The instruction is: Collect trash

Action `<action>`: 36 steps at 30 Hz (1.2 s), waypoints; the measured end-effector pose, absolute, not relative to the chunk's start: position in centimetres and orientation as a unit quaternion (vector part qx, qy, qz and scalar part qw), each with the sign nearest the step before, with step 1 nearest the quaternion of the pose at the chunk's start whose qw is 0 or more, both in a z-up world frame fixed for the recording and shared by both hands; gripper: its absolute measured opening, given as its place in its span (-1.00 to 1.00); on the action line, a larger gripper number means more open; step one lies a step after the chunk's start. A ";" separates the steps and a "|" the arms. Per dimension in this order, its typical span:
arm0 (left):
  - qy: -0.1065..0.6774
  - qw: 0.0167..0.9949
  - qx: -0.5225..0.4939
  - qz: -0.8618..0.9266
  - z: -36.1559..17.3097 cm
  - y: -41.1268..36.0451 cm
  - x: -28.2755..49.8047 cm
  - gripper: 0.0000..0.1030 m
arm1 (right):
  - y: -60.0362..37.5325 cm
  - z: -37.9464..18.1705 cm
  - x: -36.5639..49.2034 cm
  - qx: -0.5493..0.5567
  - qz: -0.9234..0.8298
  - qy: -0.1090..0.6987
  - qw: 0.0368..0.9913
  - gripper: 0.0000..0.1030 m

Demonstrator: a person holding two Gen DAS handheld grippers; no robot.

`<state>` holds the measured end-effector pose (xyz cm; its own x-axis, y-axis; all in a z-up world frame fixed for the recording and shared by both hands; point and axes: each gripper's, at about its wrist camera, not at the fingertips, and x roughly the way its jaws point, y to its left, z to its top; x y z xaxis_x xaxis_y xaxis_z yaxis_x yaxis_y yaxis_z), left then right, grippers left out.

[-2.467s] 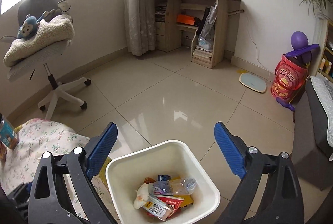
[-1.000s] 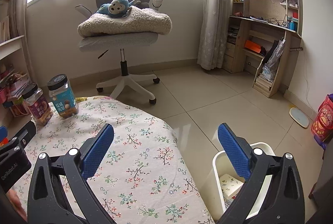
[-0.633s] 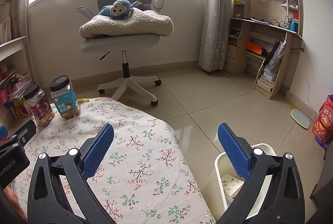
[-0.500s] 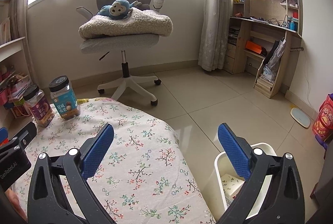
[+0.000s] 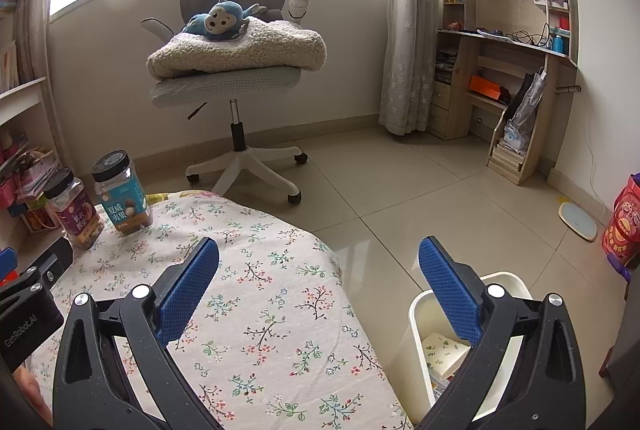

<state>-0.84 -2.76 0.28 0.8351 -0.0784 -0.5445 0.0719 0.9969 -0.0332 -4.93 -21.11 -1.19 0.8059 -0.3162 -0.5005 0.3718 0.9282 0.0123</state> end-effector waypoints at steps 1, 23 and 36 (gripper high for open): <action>0.285 0.958 -0.005 -0.039 0.3 -2.8 -0.8 0.87 | -21.1 -1.2 -4.9 0.055 -0.182 0.253 0.949 0.86; 0.286 0.958 0.004 -0.037 0.1 -3.5 -0.6 0.87 | -21.3 -1.1 -5.0 0.054 -0.182 0.245 0.951 0.86; 0.288 0.957 0.000 -0.040 0.0 -3.6 -0.5 0.87 | -21.6 -1.1 -5.0 0.054 -0.186 0.245 0.950 0.86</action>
